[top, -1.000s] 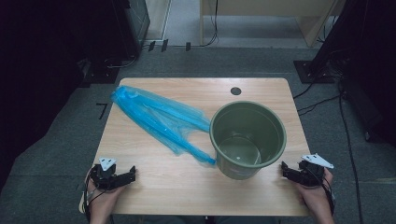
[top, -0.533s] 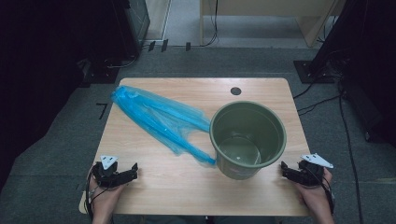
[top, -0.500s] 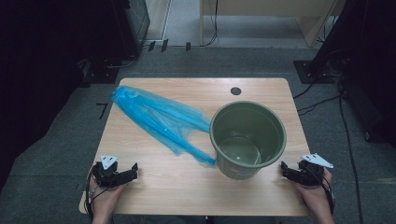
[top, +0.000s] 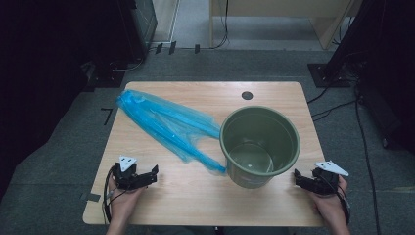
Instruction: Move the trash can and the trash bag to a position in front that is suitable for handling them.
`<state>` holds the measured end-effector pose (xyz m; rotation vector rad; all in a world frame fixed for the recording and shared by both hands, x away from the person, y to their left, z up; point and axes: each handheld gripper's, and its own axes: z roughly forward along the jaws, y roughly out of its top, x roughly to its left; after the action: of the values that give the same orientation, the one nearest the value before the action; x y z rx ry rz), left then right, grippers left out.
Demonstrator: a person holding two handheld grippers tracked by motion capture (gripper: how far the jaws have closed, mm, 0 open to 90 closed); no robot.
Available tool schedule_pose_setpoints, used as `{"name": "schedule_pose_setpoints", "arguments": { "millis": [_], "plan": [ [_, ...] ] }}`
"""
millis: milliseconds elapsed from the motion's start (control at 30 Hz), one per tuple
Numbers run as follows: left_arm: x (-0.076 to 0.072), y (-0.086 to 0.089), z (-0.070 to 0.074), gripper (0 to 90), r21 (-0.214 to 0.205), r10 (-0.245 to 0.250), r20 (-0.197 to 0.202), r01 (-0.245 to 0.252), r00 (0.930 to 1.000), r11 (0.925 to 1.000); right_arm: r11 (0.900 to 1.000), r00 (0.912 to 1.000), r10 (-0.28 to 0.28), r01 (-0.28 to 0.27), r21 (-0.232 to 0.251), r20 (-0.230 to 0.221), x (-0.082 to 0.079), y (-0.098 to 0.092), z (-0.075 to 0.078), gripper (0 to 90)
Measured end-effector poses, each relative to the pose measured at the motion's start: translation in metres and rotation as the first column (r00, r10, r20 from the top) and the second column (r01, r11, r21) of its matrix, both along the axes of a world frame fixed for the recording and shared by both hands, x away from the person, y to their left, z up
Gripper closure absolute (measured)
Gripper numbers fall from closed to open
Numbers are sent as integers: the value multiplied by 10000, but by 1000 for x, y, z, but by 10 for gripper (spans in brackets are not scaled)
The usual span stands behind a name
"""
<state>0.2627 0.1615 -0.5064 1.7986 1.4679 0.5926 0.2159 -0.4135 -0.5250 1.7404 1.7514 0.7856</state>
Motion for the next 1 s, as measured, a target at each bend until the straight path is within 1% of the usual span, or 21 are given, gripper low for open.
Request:
{"name": "schedule_pose_setpoints", "arguments": {
  "millis": [167,233,300,333,367,400,467,500,533,567,600,633,667,700,733,767,800,900,933,967,1000],
  "plan": [
    [6,-15,4,4,-255,-287,44,288,9996,9993,10000,10000,22,-22,-2,-2,0,0,0,110],
    [8,-18,4,4,-320,-305,44,307,9995,9990,10000,10000,26,-26,-1,-3,0,0,0,110],
    [16,-29,7,5,-434,-368,50,370,9993,9984,10000,10000,33,-33,-2,-4,0,0,0,110],
    [16,-29,7,9,-434,-368,50,370,9993,9984,10000,10000,33,-33,-2,-4,0,0,0,110],
    [20,-39,8,51,-423,-233,148,239,9996,9988,10000,10000,35,-35,-5,-2,0,0,0,110],
    [20,-39,8,59,-423,-233,148,239,9996,9988,10000,10000,35,-35,-5,-2,0,0,0,110],
    [26,-50,9,59,-240,-212,184,217,9996,9995,10000,10000,43,-43,-28,11,0,0,0,110],
    [28,-54,9,59,-214,-205,198,209,9996,9996,10000,10000,42,-42,-25,10,0,0,0,110],
    [33,-63,9,60,57,-189,247,188,9995,9998,10000,10000,34,-34,-1,-4,0,0,0,110],
    [33,-63,9,60,57,-189,247,188,9995,9998,10000,10000,34,-34,-1,-4,0,0,0,110],
    [36,-68,9,60,306,-125,339,114,9993,9995,10000,10000,32,-32,0,-4,0,0,0,110],
    [39,-73,10,60,301,-90,376,78,9993,9995,10000,10000,33,-33,-1,-4,0,0,0,110],
    [43,-78,10,61,244,-103,273,96,9996,9997,10000,10000,35,-35,-2,-3,0,0,0,110],
    [43,-78,10,61,244,-103,273,96,9996,9997,10000,10000,35,-35,-2,-3,0,0,0,110],
    [48,-85,7,61,367,-98,140,93,9999,9993,10000,10000,34,-34,-6,-2,0,0,0,110],
    [48,-85,7,61,367,-98,140,93,9999,9993,10000,10000,34,-34,-6,-2,0,0,0,110],
    [52,-89,4,61,417,-111,-41,113,9999,9991,10000,10000,34,-34,-1,-5,0,0,0,110],
    [58,-94,-5,61,947,-62,-411,101,9991,9955,10000,10000,34,-34,-1,-5,0,0,0,110],
    [59,-94,-8,61,1162,-45,-510,104,9987,9932,10000,10000,34,-34,-2,-4,0,0,0,110],
    [59,-95,-10,61,1448,-37,-589,122,9983,9894,10000,10000,34,-34,-2,-4,0,0,0,110],
    [59,-94,-11,60,1515,-36,-574,123,9983,9884,10000,10000,34,-34,-1,-4,0,0,0,110]
  ]
}}
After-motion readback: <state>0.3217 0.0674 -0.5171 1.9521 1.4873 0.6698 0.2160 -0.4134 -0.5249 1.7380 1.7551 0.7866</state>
